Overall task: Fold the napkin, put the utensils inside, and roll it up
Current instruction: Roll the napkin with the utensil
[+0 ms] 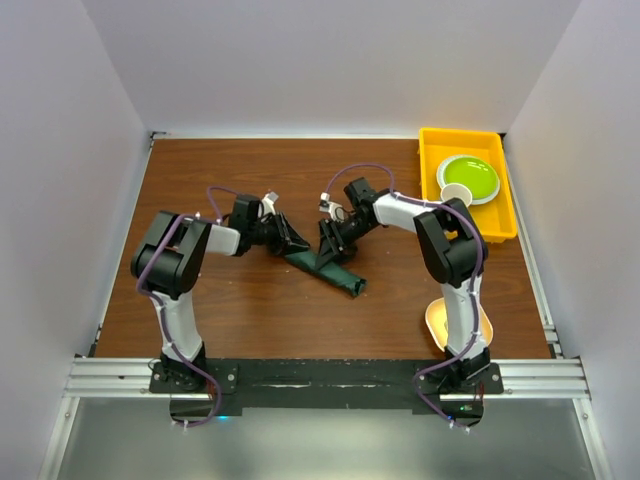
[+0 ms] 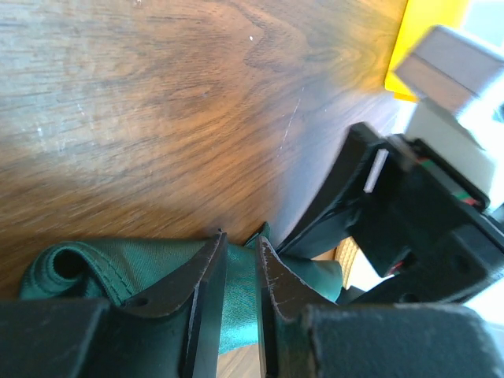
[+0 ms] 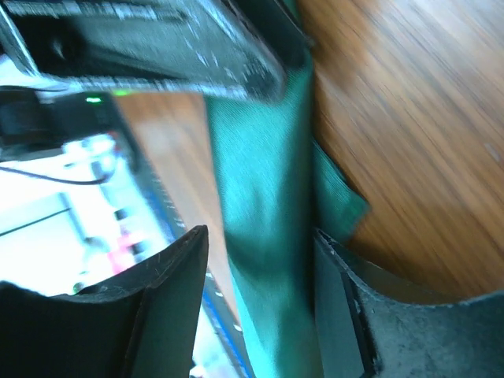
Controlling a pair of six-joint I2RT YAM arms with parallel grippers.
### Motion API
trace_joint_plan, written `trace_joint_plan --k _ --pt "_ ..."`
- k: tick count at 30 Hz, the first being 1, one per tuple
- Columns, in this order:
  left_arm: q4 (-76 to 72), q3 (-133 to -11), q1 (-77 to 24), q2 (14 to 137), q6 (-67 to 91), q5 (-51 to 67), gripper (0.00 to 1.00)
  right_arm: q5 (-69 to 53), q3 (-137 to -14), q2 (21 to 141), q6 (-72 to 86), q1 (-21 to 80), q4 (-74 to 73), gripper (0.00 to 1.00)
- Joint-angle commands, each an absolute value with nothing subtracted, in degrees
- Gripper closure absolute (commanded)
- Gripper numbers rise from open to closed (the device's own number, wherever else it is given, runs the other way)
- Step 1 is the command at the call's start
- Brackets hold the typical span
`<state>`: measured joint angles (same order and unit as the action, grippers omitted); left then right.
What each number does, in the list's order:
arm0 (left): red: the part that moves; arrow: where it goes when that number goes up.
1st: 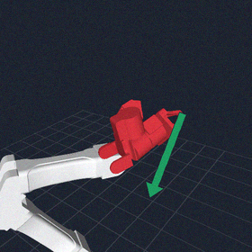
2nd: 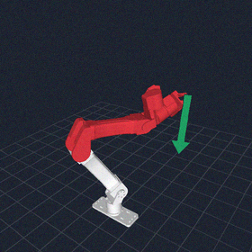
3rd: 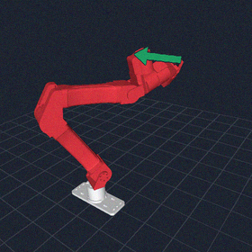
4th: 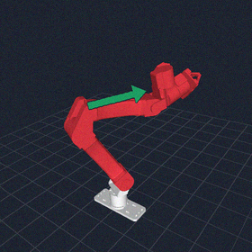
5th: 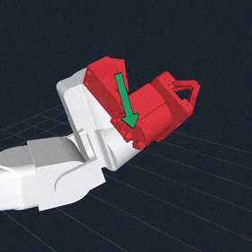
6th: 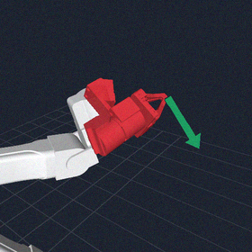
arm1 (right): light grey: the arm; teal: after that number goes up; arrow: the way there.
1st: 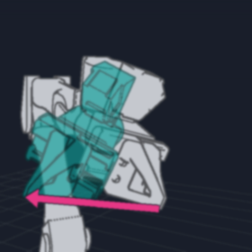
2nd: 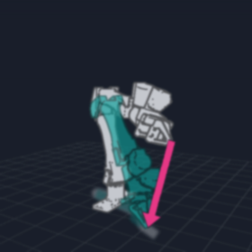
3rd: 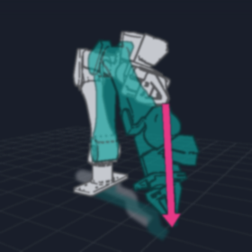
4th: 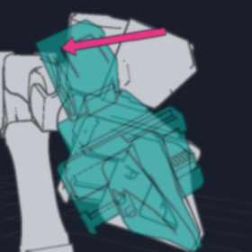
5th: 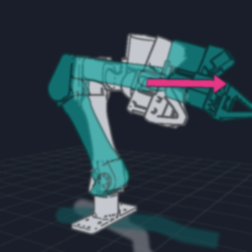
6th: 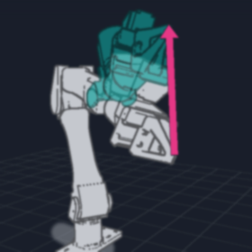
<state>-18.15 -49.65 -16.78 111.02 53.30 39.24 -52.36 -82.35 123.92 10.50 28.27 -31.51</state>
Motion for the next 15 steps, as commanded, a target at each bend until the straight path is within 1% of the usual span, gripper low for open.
trace_joint_plan --k 1,5,8,11,14,15 --pt "-17.0 -51.4 -16.2 112.3 49.8 38.2 0.74 -39.9 -81.1 118.3 3.8 28.0 -39.4 0.43" --pt "-15.9 -52.4 -16.2 112.5 49.4 38.7 0.75 -32.2 -76.0 112.6 1.7 28.0 -40.1 0.43" --pt "-14.9 -53.3 -16.2 112.6 49.3 38.9 0.75 -25.3 -73.5 110.0 0.4 28.4 -40.3 0.43" --pt "-13.9 -53.9 -16.2 112.8 49.2 39.5 0.75 -21.4 -72.8 106.9 0.3 29.6 -40.2 0.43" --pt "-12.2 -54.8 -16.2 112.7 49.1 39.8 0.75 -16.4 -75.3 102.8 -1.4 33.8 -39.3 0.36" --pt "-11.3 -55.0 -16.2 112.7 49.0 39.9 0.75 -12.0 -76.1 101.4 -1.7 37.3 -38.7 0.31"
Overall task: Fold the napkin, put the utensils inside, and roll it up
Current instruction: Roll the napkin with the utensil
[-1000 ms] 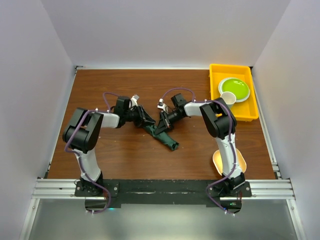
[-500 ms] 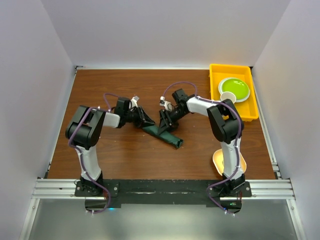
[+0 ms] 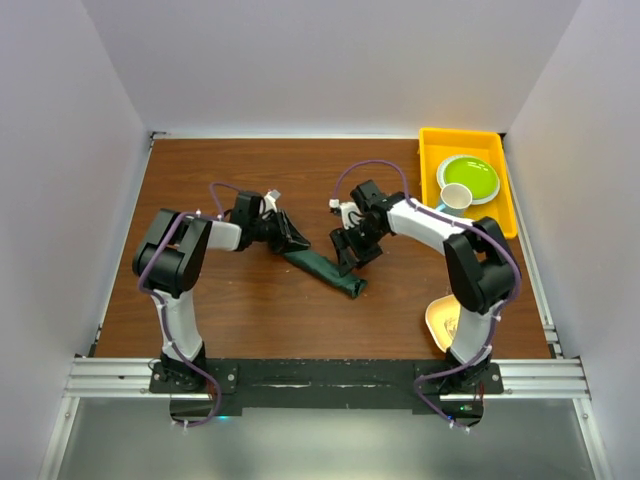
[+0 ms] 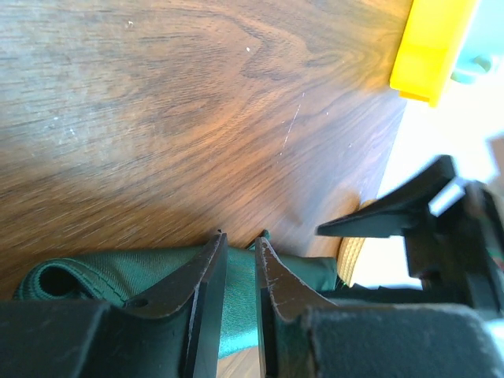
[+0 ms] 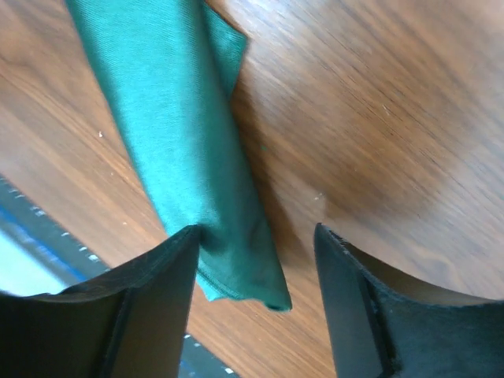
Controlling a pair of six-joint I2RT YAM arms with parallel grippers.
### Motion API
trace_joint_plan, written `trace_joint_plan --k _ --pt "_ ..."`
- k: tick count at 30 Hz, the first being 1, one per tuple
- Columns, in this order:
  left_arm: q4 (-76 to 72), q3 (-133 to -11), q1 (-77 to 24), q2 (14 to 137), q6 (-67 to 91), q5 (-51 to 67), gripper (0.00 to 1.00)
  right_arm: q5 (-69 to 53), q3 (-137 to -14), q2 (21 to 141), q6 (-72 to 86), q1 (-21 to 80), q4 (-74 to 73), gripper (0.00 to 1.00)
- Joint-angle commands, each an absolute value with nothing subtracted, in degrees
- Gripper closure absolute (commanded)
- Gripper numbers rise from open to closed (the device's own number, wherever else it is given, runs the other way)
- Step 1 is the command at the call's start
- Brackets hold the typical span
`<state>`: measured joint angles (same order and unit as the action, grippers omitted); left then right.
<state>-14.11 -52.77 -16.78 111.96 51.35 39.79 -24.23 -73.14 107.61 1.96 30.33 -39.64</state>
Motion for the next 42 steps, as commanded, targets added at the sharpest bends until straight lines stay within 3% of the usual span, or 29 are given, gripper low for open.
trace_joint_plan --k 1,5,6,13,17,20,21,23,30,33,37,42 --pt "-10.9 -55.3 -16.2 112.6 49.0 39.9 0.75 -10.3 -76.7 101.1 -2.1 39.2 -37.9 0.22" --pt "-9.4 -55.5 -16.2 112.8 49.8 40.5 0.75 -4.3 -83.0 106.7 -4.1 45.6 -36.5 0.15" --pt "-9.1 -55.5 -16.2 112.7 50.4 40.6 0.75 -1.2 -84.4 109.5 -4.3 47.4 -36.7 0.02" --pt "-8.5 -55.2 -16.2 111.8 51.6 41.4 0.75 9.1 -90.0 116.1 -5.9 51.9 -33.5 0.02" --pt "-8.8 -55.2 -16.2 111.4 51.9 41.5 0.75 9.1 -89.2 117.9 -6.6 52.4 -32.7 0.04" --pt "-9.1 -55.3 -16.2 111.3 52.2 41.8 0.75 9.2 -87.7 119.4 -5.6 52.3 -32.1 0.17" --pt "-9.0 -55.5 -16.2 111.2 52.3 41.8 0.75 9.1 -87.4 119.8 -4.6 52.0 -31.9 0.31" --pt "-7.7 -56.0 -16.1 110.7 51.8 41.9 0.74 6.4 -87.0 120.1 -3.1 51.4 -31.4 0.44" --pt "2.6 -61.5 -13.0 105.4 45.9 38.1 0.67 -6.2 -86.8 120.5 2.6 46.6 -30.6 0.73" --pt "5.4 -63.3 -11.0 103.1 44.2 37.2 0.66 -16.1 -86.6 121.0 4.5 42.9 -29.5 0.75" --pt "5.9 -63.6 -9.1 100.6 44.2 37.7 0.66 -40.0 -85.2 123.4 9.6 37.7 -25.5 0.75" --pt "-2.8 -60.6 -11.9 101.6 48.7 42.1 0.66 -53.1 -82.5 127.5 16.8 32.1 -20.1 0.72"
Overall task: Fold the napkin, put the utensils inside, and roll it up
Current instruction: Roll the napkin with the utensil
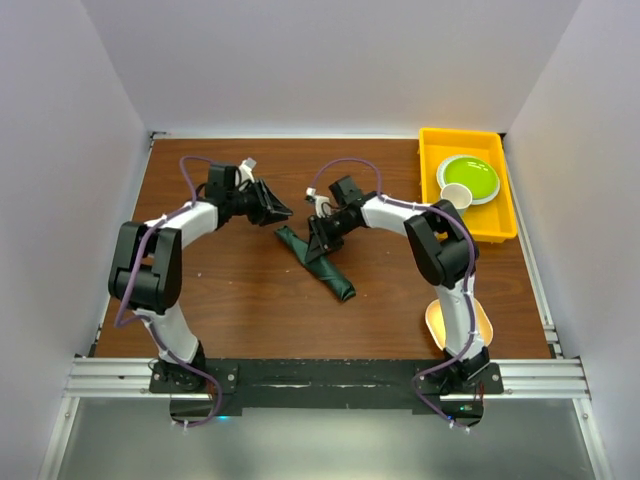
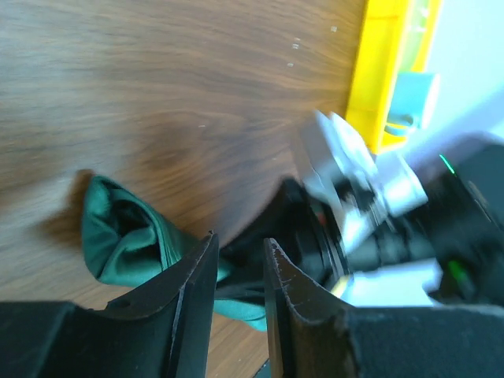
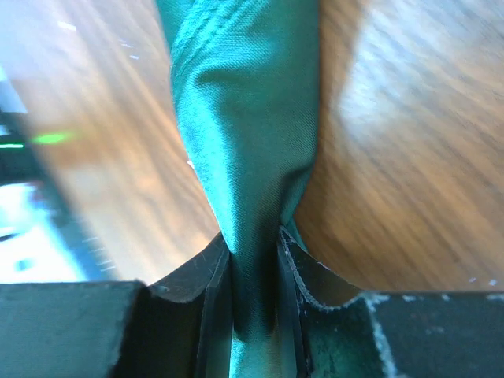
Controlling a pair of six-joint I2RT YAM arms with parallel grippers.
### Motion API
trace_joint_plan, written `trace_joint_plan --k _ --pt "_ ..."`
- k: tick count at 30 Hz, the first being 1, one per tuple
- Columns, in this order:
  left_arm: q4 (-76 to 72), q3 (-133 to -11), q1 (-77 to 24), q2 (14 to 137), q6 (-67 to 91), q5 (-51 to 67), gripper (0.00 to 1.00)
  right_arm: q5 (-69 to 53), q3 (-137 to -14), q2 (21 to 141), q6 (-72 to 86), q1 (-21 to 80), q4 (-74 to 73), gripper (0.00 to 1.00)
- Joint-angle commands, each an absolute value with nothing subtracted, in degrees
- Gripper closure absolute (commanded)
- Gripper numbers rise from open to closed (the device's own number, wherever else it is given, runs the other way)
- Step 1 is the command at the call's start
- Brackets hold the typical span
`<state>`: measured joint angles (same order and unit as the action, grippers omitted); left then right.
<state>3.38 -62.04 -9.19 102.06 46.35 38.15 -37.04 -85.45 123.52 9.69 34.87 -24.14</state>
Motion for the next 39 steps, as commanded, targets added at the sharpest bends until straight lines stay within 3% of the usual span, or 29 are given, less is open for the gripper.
trace_joint_plan --k 1,8,15,16,20,26,27,33,39 --pt "-4.6 -59.8 -12.6 102.2 49.7 43.1 0.66 -54.1 -81.9 128.1 17.1 31.6 -19.3 0.72" --pt "-20.4 -53.4 -17.1 107.3 57.8 44.6 0.68 -58.9 -78.5 130.8 19.2 27.3 -15.4 0.71" --pt "-18.8 -55.2 -17.1 113.5 51.2 42.4 0.69 -57.5 -77.3 130.2 17.6 26.0 -16.6 0.64" --pt "-18.2 -55.7 -17.1 114.2 50.5 41.8 0.69 -57.0 -77.3 129.5 17.5 26.1 -17.3 0.61" --pt "-17.8 -57.0 -17.1 115.7 49.6 41.8 0.69 -52.8 -77.7 125.6 17.2 26.2 -19.7 0.3" --pt "-17.8 -56.7 -17.1 115.6 49.9 42.1 0.7 -37.8 -82.7 118.3 10.5 26.7 -33.0 0.11" --pt "-17.7 -56.8 -17.1 115.6 49.9 42.1 0.7 -35.4 -83.7 117.6 7.8 27.0 -35.0 0.02" --pt "-16.6 -57.2 -17.1 115.5 49.8 42.5 0.7 -20.3 -80.0 110.2 3.1 29.7 -39.8 0.02" --pt "-14.5 -57.9 -17.1 115.2 48.8 43.1 0.7 -14.3 -75.9 105.6 1.5 29.7 -39.5 0.02"
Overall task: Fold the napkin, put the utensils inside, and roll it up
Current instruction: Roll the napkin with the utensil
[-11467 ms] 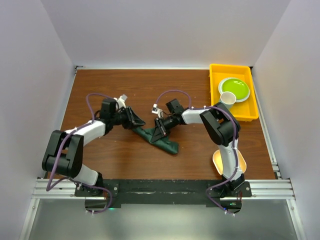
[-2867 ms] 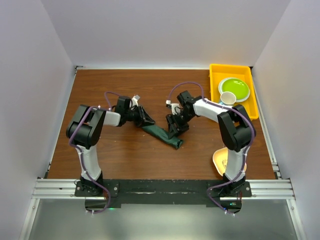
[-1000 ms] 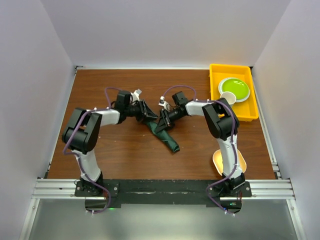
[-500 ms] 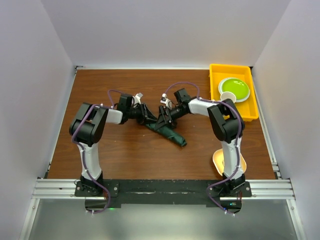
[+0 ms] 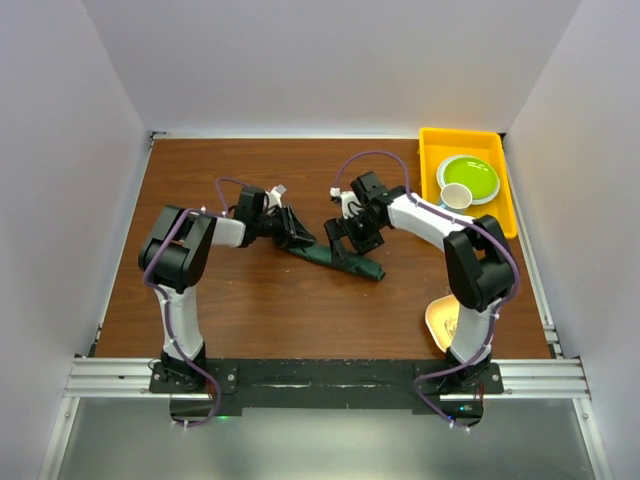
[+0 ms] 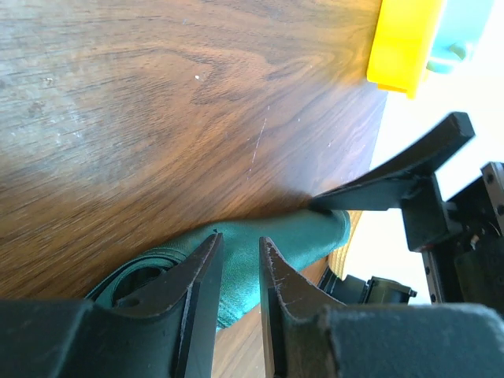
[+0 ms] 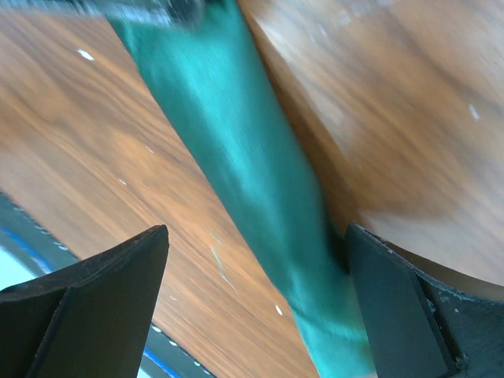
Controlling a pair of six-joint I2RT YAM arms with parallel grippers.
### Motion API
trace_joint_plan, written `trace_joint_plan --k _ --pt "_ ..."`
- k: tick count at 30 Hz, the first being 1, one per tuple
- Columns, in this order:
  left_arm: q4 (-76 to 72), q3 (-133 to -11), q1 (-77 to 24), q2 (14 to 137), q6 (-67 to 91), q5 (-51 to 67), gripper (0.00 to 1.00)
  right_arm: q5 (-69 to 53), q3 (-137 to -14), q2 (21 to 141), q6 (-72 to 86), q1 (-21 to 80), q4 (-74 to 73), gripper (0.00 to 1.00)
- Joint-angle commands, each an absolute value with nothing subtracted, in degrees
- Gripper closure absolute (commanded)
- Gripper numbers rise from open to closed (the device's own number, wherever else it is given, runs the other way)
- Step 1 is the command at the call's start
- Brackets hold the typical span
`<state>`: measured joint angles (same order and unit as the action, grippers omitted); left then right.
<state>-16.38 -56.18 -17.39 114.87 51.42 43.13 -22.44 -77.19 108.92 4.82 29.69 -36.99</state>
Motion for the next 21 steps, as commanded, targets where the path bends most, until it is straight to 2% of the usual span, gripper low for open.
trace_joint_plan --k 1,8,12,18,21 --pt "-13.6 -58.2 -17.1 115.1 48.3 43.2 0.7 -14.6 -75.7 105.5 1.3 29.6 -39.6 0.02" --pt "-7.2 -63.1 -17.1 114.2 45.1 42.3 0.7 -18.2 -69.6 103.4 3.4 29.5 -36.7 0.05" --pt "-3.3 -66.8 -17.1 113.1 43.2 41.3 0.69 -21.4 -64.3 101.3 8.2 29.5 -32.0 0.17" --pt "-0.1 -70.6 -17.1 110.2 42.5 41.0 0.68 -28.0 -58.5 99.1 16.6 29.5 -24.8 0.16" --pt "-0.2 -69.6 -17.1 108.5 43.7 42.2 0.68 -25.7 -58.8 97.9 16.5 29.5 -26.4 0.12"
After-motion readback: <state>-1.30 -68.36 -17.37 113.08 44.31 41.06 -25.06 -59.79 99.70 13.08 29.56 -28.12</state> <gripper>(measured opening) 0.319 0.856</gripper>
